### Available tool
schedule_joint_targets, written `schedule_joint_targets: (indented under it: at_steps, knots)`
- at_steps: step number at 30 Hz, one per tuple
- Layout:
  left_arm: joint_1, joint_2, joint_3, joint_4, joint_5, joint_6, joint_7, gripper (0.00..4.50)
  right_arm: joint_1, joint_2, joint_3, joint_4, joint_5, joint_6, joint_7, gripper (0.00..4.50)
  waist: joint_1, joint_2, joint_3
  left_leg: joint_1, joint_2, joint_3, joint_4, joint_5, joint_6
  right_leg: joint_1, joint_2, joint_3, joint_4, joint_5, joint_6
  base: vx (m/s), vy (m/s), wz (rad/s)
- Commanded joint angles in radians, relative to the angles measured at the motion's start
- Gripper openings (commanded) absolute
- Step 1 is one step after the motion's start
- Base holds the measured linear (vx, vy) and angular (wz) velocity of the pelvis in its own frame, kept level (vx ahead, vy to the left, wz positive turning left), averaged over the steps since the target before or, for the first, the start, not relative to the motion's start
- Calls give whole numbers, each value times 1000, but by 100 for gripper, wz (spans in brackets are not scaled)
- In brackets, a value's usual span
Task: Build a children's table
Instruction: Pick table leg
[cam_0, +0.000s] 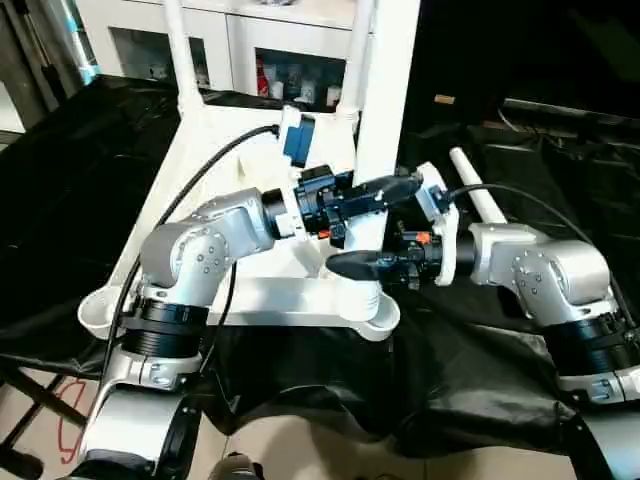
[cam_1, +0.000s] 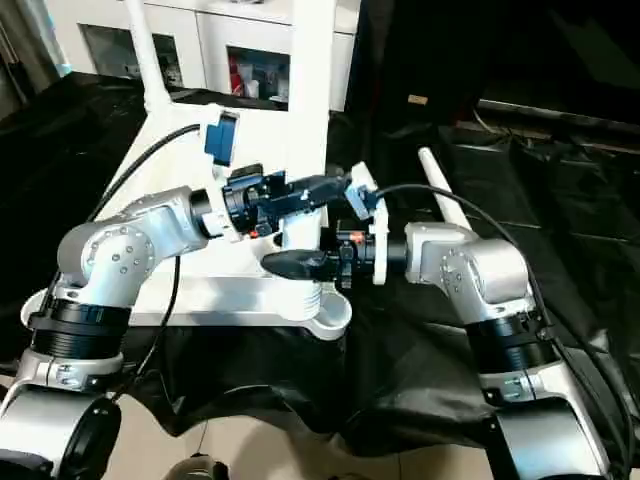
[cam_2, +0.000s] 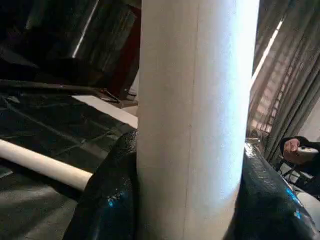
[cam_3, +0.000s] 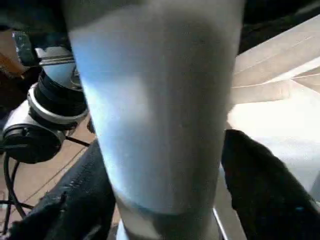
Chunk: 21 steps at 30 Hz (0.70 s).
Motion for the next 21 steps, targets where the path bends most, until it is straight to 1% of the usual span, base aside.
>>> schedule_joint_targets:
  at_steps: [1,4,6,7,8,9,10,11,12,13,14,17,18,19,20,21]
  knots:
    - [-9,-9,-16,-49,-23,12,-27,191,11,-14,6,1,-19,-4,-6,277,1,-10,-81,24,27,-14,-60,-136,-4,51,-72,38,-66,-196,-173,0,0,0]
    - [-11,-10,-15,-47,-22,11,-27,191,14,-14,10,1,-19,-5,-3,255,1,-9,-81,23,28,-14,-59,-134,-2,52,-73,38,-65,-189,-175,0,0,0]
    - [-13,-7,-17,-43,-20,9,-29,191,16,-13,15,7,-26,-13,-3,229,1,-4,-82,24,27,-15,-59,-137,-4,52,-72,38,-65,-183,-179,0,0,0]
    - [-13,-6,-18,-42,-21,9,-29,191,17,-13,16,8,-28,-15,-4,229,1,-5,-82,24,27,-14,-59,-138,-4,51,-72,38,-65,-181,-180,0,0,0]
    - [-14,-5,-18,-41,-20,7,-28,191,17,-12,16,9,-29,-16,-5,223,2,-3,-82,24,27,-15,-59,-139,-5,52,-72,38,-65,-179,-181,0,0,0]
    - [-15,-4,-20,-39,-13,1,-24,191,19,-10,15,8,-28,-18,-7,206,2,-3,-82,24,27,-15,-59,-142,-6,52,-72,38,-65,-180,-182,0,0,0]
    - [-16,-4,-21,-37,-8,-3,-21,191,19,-9,14,8,-27,-19,-8,206,2,-3,-82,24,27,-15,-59,-142,-7,52,-72,38,-65,-180,-182,0,0,0]
    - [-17,-4,-23,-34,4,-17,-13,191,21,-8,13,8,-28,-22,-11,203,3,0,-82,24,28,-16,-60,-142,-7,52,-72,38,-65,-174,-183,0,0,0]
    - [-19,-9,-20,-28,9,-24,-6,191,25,-5,12,9,-30,-28,-17,201,2,-1,-83,25,28,-15,-59,-143,-9,52,-72,38,-64,-171,-185,0,0,0]
    - [-21,-8,-21,-26,16,-31,-5,226,29,-2,12,10,-34,-35,-23,200,2,0,-83,24,28,-16,-59,-142,-8,53,-71,37,-64,-162,-188,0,0,0]
    - [-29,-18,-6,-15,13,-34,17,261,34,3,9,11,-37,-42,-32,198,2,-1,-83,24,27,-16,-59,-142,-8,54,-71,37,-63,-160,-189,0,0,0]
    - [-38,-26,9,-4,19,-61,30,267,45,24,-6,15,-40,-58,-64,197,2,1,-84,24,26,-16,-59,-141,-11,53,-71,37,-62,-154,-194,0,0,0]
    - [-36,-30,13,2,29,-80,40,282,50,35,-15,17,-38,-67,-78,196,2,2,-83,24,27,-16,-59,-148,-12,53,-73,37,-65,-161,-192,0,0,0]
    - [-34,-40,24,12,31,-97,54,282,55,48,-27,18,-35,-78,-95,196,2,3,-84,24,27,-17,-60,-149,-12,54,-73,37,-64,-160,-192,0,0,0]
    - [-34,-41,25,13,31,-98,55,306,55,49,-28,18,-35,-78,-97,194,1,2,-83,24,27,-16,-60,-153,-13,53,-72,37,-66,-162,-192,0,0,0]
    - [-35,-56,43,24,31,-120,78,308,60,65,-43,20,-32,-99,-116,194,2,7,-84,24,27,-18,-60,-154,-16,54,-73,36,-65,-152,-195,0,0,0]
